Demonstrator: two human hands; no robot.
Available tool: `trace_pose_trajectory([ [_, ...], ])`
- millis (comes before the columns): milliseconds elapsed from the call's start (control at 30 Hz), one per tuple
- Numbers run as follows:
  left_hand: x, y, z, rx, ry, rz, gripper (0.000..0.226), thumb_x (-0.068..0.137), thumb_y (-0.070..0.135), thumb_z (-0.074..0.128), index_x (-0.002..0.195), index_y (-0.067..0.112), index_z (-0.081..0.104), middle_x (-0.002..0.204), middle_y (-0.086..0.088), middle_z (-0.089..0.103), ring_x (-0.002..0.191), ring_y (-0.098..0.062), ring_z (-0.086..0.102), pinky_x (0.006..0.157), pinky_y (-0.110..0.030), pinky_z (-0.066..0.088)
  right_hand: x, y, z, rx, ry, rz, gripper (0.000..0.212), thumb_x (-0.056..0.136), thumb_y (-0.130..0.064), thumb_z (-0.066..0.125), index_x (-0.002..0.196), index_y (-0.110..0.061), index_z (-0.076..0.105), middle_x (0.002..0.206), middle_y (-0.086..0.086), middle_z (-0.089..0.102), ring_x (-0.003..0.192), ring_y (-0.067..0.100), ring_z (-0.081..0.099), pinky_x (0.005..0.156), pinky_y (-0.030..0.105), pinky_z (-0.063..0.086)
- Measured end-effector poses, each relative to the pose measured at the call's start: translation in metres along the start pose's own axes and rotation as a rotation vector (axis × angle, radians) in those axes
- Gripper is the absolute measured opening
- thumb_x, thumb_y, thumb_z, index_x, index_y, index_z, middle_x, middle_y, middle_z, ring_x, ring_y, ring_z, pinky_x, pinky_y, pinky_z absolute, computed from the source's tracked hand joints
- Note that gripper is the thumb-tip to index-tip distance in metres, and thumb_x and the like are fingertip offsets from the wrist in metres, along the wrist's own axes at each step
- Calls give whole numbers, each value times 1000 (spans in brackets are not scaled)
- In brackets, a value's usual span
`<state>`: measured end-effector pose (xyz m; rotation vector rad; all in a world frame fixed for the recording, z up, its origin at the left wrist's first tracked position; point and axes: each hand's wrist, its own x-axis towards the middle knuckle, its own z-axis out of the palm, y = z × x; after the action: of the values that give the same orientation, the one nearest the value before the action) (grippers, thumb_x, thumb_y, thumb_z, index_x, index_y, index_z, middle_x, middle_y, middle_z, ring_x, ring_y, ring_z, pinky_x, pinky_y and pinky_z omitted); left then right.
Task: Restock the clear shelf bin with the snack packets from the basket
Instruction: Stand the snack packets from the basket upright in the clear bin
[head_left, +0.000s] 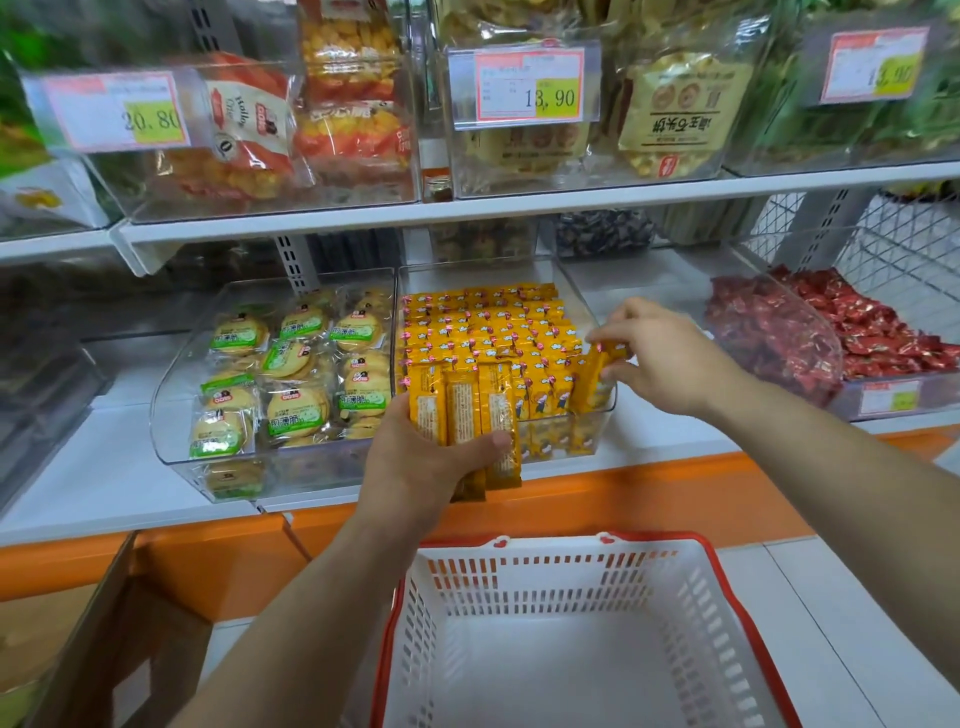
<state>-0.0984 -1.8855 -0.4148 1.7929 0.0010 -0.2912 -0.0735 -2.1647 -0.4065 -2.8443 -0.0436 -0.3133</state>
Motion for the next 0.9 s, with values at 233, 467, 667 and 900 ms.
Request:
trace_pose_trajectory([
  [233,4,1,3,22,-5,-1,74,55,41,88,122,26,59,108,5,75,97,-18,74,85,-42,63,19,-10,3,-194,-171,-74,37,81,-27,80,115,-25,68,115,0,65,102,21,60,83,35,50],
  [467,7,-1,7,33,-1,-2,71,61,39,89,125,29,59,111,7,74,100,-17,74,88,-45,62,2,-9,18,-264,-147,-64,31,87,-32,71,117,-38,69,116,-8,62,108,20,58,74,31,42],
  [667,7,-2,10,24,28,-13,63,68,33,90,123,30,59,108,10,74,100,-14,73,88,-42,62,-3,-10,26,-253,-194,-64,32,90,-37,66,121,-44,65,120,-12,57,111,19,57,74,30,40],
  [900,7,-3,14,29,20,4,70,68,33,91,128,30,57,114,9,72,104,-15,71,90,-42,61,-6,-8,26,-327,-290,-26,30,93,-40,58,121,-46,64,121,-10,67,111,21,60,78,32,48],
])
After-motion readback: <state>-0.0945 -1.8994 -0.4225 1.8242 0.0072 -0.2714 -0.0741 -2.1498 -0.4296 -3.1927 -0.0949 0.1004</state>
